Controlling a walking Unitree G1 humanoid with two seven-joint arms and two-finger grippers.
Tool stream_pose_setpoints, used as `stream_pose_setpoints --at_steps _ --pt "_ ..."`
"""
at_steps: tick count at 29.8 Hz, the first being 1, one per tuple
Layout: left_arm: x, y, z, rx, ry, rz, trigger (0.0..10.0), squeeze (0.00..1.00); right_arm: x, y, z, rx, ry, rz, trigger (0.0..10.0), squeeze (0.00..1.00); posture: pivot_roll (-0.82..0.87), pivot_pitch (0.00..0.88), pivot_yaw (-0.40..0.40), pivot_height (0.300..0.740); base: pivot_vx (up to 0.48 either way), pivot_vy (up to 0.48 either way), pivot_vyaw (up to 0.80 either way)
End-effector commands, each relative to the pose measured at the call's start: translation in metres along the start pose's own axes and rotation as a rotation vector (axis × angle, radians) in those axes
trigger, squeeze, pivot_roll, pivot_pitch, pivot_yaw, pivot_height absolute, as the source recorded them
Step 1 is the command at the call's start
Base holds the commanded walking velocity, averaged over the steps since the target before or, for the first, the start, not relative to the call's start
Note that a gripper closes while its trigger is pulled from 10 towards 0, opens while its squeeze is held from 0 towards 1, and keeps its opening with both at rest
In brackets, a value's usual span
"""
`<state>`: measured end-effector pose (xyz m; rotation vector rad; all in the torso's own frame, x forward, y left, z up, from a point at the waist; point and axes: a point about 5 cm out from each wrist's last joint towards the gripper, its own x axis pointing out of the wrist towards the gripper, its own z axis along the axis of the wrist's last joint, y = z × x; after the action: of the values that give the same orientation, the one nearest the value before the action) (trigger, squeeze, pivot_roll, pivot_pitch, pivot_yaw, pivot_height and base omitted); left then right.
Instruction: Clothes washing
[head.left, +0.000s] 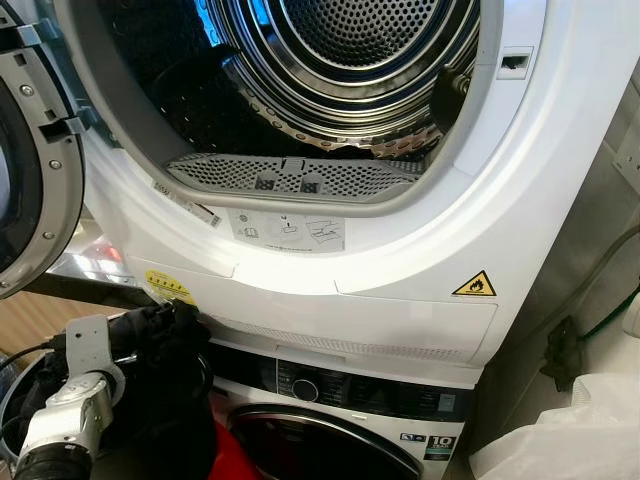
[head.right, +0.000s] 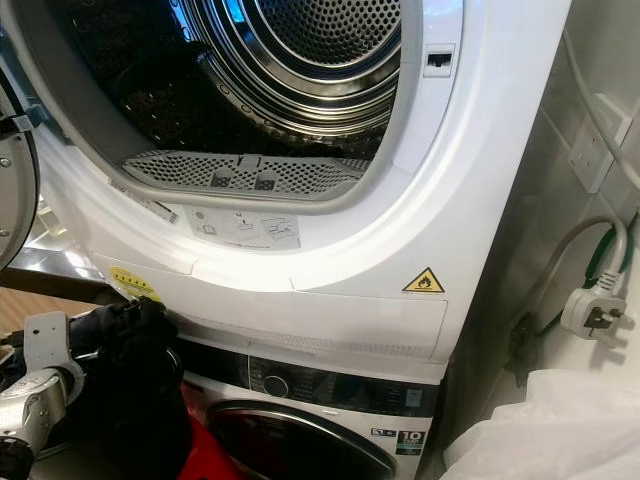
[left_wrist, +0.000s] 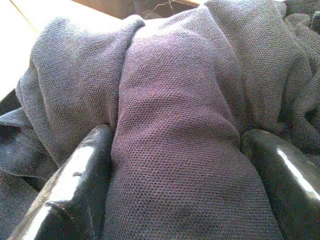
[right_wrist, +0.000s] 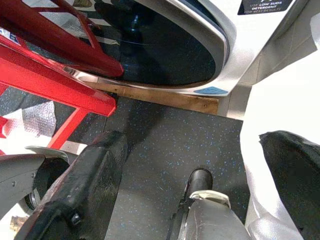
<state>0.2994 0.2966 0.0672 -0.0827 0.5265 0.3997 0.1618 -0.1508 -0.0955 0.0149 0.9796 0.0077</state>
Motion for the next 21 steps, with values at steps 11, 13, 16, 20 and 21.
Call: stream_pose_setpoints --at_steps 11,13,16,20,21 --pt "-0.002 -0.014 -0.033 -0.032 0.147 -0.064 0.0 0.00 0.001 0.005 0.002 -0.001 0.000 0.014 10.0 0.00 0.09 0.000 0.094 0.740 0.000 0.000 0.00" --pt "-0.003 -0.016 -0.031 -0.031 0.141 -0.068 0.0 0.00 0.001 0.005 0.003 0.001 -0.002 0.015 10.0 0.00 0.09 0.000 0.096 0.740 0.000 0.000 0.00" --pt "-0.003 -0.017 -0.031 -0.032 0.136 -0.070 0.0 0.00 0.001 0.005 0.003 0.003 -0.002 0.015 10.0 0.00 0.09 0.000 0.097 0.740 0.000 0.000 0.00" --pt "-0.003 -0.017 -0.033 -0.036 0.135 -0.071 0.0 0.00 0.001 0.005 0.002 0.001 0.001 0.017 10.0 0.00 0.09 0.000 0.094 0.740 0.000 0.000 0.00" --pt "-0.004 -0.018 -0.034 -0.037 0.131 -0.072 0.0 0.00 0.001 0.006 0.002 -0.003 0.003 0.020 10.0 0.00 0.09 0.000 0.092 0.740 0.000 0.000 0.00"
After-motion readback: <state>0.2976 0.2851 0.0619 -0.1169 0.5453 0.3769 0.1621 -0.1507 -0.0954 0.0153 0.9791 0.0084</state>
